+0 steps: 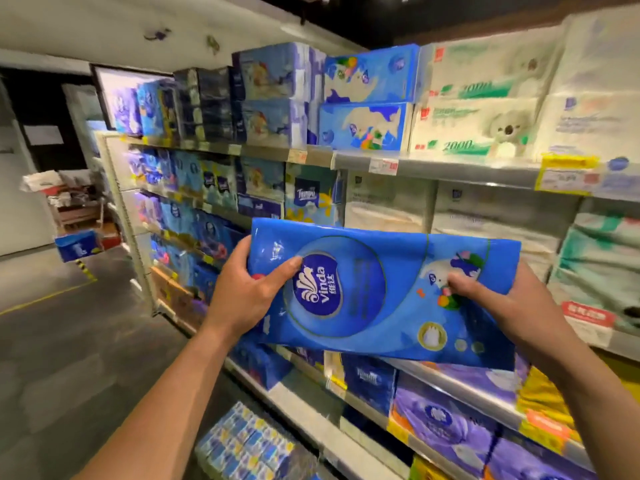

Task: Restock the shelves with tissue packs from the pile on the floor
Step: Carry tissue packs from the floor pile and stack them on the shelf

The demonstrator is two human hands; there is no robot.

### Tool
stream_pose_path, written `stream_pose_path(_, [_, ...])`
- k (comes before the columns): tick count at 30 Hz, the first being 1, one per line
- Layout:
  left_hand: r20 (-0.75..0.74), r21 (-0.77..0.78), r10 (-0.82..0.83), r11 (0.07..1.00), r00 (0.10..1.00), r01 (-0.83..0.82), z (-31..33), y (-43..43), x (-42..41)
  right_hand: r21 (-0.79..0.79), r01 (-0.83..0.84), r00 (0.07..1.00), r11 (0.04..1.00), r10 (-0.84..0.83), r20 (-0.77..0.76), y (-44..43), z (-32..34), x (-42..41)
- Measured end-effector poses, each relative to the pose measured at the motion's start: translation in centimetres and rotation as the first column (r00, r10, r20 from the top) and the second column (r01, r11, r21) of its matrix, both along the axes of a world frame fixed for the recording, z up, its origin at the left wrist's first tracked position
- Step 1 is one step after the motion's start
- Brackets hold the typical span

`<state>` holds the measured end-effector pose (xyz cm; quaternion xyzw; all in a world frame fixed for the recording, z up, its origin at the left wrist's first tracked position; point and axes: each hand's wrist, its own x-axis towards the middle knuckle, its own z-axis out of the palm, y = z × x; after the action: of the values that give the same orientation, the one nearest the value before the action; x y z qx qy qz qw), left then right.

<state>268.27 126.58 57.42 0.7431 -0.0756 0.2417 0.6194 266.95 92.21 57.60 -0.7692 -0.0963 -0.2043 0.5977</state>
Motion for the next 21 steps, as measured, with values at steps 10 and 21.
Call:
stream_pose_path(10, [0.076,-0.059,-0.061,0.996,0.995,0.066,7.1,3.3,22.6,-0.081,0.196,0.969,0.977,-0.18,0.167,3.9,8.1,16.5])
stream_pose_path(21, [0.306,0.031,-0.17,0.985,0.937,0.168,18.8,5.2,46.6,-0.012,0.497,0.82,0.867,-0.466,0.331,7.7,19.1,34.2])
